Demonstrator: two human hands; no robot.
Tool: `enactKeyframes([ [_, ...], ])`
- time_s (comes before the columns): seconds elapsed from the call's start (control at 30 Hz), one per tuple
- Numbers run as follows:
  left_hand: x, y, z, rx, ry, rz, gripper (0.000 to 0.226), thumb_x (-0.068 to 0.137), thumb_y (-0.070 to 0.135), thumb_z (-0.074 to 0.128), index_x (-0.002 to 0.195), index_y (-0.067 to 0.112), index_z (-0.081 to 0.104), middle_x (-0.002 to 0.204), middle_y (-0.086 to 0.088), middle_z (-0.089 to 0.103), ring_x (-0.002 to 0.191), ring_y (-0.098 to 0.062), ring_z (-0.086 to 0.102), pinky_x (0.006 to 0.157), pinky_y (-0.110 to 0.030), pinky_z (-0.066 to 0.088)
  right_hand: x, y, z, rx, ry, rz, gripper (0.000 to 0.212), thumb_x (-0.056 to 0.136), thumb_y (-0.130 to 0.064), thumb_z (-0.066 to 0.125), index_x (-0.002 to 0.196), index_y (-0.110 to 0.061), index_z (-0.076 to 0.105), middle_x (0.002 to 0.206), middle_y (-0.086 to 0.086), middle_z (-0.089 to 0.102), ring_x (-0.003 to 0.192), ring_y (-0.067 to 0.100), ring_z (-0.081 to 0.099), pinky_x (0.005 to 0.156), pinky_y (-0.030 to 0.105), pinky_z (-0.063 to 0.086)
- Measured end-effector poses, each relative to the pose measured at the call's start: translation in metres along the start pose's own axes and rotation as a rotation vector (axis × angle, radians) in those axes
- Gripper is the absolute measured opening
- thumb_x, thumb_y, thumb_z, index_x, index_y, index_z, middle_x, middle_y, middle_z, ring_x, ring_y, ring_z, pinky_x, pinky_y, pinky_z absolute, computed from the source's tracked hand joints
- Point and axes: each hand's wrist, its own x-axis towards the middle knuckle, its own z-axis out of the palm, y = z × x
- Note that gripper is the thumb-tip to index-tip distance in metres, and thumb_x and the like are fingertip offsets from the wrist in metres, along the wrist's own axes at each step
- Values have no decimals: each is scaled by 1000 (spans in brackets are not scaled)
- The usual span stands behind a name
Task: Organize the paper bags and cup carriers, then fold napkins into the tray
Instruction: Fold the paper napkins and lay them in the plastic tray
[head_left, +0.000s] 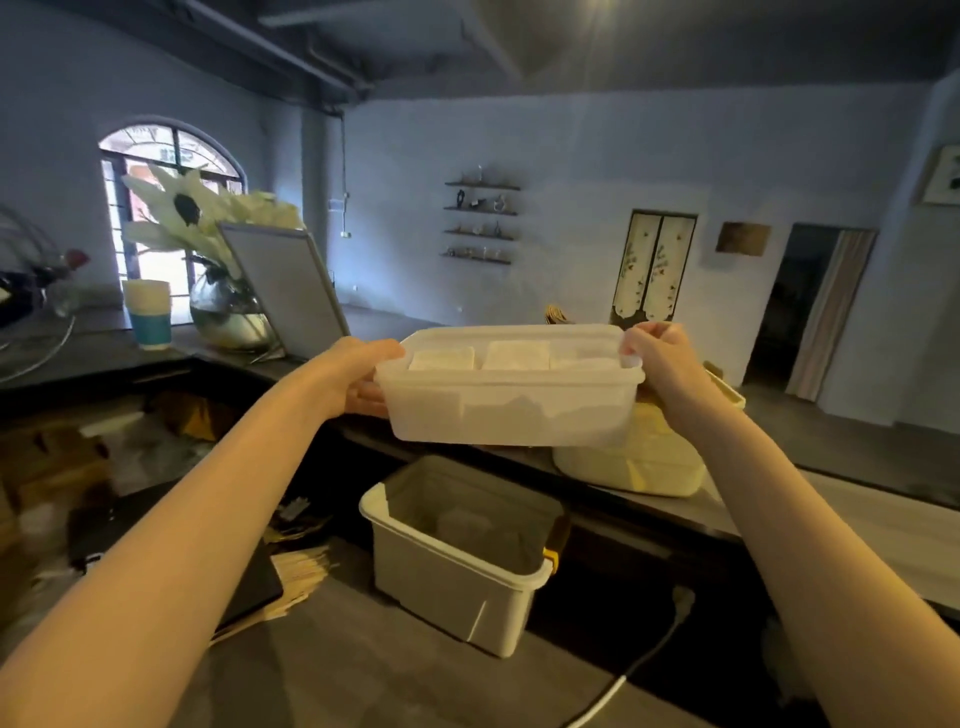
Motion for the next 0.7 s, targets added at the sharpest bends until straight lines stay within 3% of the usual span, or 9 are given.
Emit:
enactKeyframes([
  [0.13, 10, 8, -12, -35, 75, 29, 16, 91, 12, 51, 101, 0, 47, 69, -10, 46, 32, -12, 51, 36, -28, 51, 20, -19, 13, 12, -46, -10, 39, 84, -18, 59, 119, -7, 47, 98, 9, 55, 76, 17, 57, 52, 24, 46],
  [0.23, 27, 11, -30, -75, 160, 50, 33, 91, 12, 51, 119, -1, 39, 72, -11, 44, 34, -18, 50, 33, -29, 49, 32, -25, 35, 7, -91, -12, 38, 89, -24, 59, 121, -9, 45, 102, 8, 57, 88, 20, 60, 62, 27, 52],
  [0.37, 56, 10, -56, -96, 204, 58, 23, 90, 10, 48, 110, 0, 43, 62, -6, 35, 31, -13, 39, 34, -24, 45, 42, -30, 67, 16, -139, -42, 19, 96, -22, 49, 112, -13, 43, 89, 2, 53, 80, 14, 56, 70, 24, 50],
  [0.47, 85, 7, -75, -141, 247, 66, 38, 92, 9, 46, 126, -8, 43, 63, -9, 41, 42, -19, 49, 32, -25, 46, 52, -30, 97, -55, -106, -93, 17, 98, -20, 43, 101, -9, 56, 81, 0, 50, 80, 15, 49, 79, 27, 44],
  [0.53, 104, 2, -82, -181, 247, 60, 42, 93, 9, 46, 130, -10, 40, 69, -11, 48, 54, -22, 51, 33, -29, 49, 61, -27, 116, -63, -67, -71, 16, 98, -22, 42, 98, -13, 55, 83, -3, 48, 81, 13, 45, 83, 30, 38],
  [0.6, 124, -2, -87, -210, 215, 41, 40, 93, 9, 46, 129, -7, 41, 80, -14, 55, 63, -23, 54, 36, -33, 52, 69, -24, 138, -34, -63, -29, 21, 97, -22, 44, 111, -11, 54, 94, -2, 51, 85, 12, 46, 85, 30, 38],
  [0.7, 147, -10, -83, -229, 183, 20, 42, 93, 5, 45, 131, -8, 35, 106, -23, 54, 77, -28, 60, 39, -39, 53, 75, -10, 176, 3, -180, 95, 41, 96, -25, 47, 132, -5, 45, 124, 10, 51, 110, 25, 50, 99, 37, 40],
])
